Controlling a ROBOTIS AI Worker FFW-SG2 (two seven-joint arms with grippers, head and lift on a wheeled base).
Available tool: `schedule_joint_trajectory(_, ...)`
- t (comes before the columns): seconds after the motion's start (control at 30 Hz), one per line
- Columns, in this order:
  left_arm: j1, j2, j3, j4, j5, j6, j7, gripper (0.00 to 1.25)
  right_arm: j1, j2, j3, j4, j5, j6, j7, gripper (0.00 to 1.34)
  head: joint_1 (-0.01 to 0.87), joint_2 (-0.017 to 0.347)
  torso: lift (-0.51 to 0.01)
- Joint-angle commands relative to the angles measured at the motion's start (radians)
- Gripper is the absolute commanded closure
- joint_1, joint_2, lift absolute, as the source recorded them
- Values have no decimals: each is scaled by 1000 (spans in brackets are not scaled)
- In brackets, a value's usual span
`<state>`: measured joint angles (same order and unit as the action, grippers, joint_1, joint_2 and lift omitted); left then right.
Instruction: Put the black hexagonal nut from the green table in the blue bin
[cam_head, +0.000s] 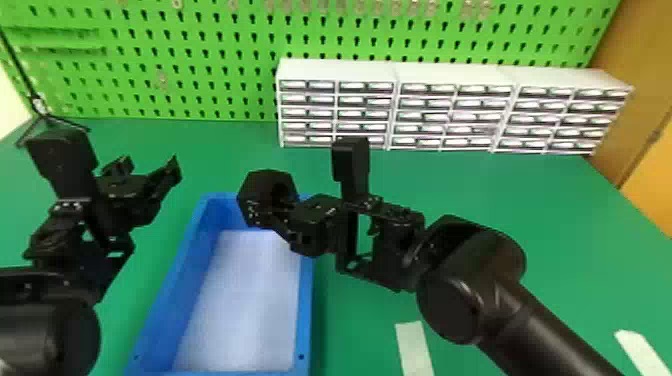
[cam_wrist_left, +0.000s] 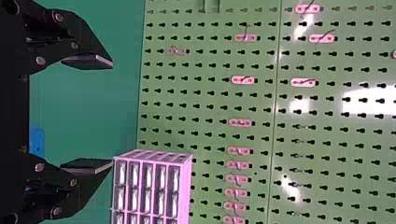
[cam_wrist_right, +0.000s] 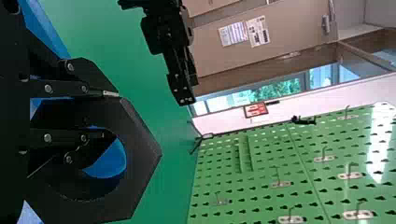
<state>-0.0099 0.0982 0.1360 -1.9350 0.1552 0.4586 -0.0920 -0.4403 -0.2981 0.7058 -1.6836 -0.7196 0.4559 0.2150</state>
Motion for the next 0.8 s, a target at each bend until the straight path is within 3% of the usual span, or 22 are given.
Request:
schedule_joint_trajectory(0.0, -2, 0, -1, 2, 1, 0, 0, 498, -12, 1, 17, 13, -21, 9, 0, 967, 692, 8, -97)
schedule_joint_trajectory(0.77, -7, 0, -7, 8, 6, 0, 0, 498, -40, 13, 50, 48, -58, 9, 1, 967, 692, 8, -97)
